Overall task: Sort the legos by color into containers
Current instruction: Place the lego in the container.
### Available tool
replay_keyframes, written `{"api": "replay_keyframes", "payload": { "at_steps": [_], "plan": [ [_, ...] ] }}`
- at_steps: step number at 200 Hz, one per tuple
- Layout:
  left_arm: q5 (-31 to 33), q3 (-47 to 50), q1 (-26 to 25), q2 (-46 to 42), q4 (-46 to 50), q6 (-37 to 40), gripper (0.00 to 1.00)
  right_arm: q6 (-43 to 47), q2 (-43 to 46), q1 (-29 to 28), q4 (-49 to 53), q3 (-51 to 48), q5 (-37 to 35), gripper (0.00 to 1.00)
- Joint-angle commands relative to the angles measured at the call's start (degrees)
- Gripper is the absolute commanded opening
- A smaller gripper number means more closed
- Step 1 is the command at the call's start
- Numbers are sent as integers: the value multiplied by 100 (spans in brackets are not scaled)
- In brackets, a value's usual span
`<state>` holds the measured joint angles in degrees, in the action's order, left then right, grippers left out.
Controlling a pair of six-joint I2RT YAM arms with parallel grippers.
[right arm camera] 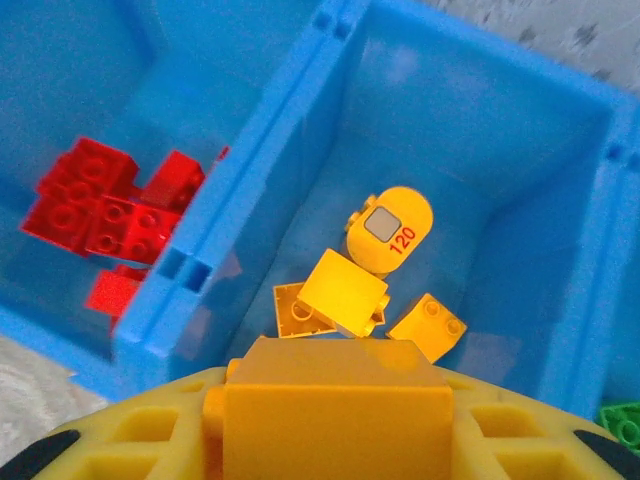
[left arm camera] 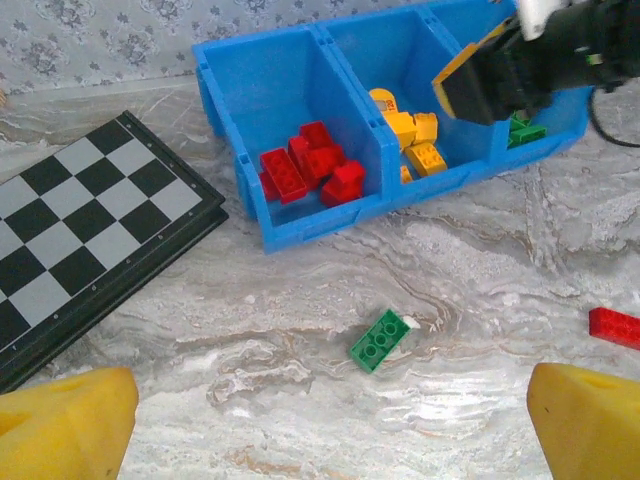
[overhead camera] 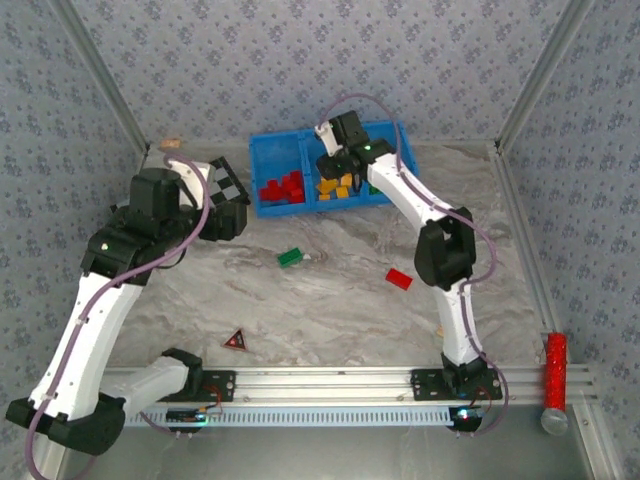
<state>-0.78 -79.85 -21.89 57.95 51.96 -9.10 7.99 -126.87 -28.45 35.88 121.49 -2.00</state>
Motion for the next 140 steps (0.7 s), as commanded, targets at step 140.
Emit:
{"api": "replay_keyframes", "payload": {
  "at_steps": [140],
  "plan": [
    [-282,145,-1048,336,416,-673,100,269,-780,183,224,106,30,55]
  ]
}}
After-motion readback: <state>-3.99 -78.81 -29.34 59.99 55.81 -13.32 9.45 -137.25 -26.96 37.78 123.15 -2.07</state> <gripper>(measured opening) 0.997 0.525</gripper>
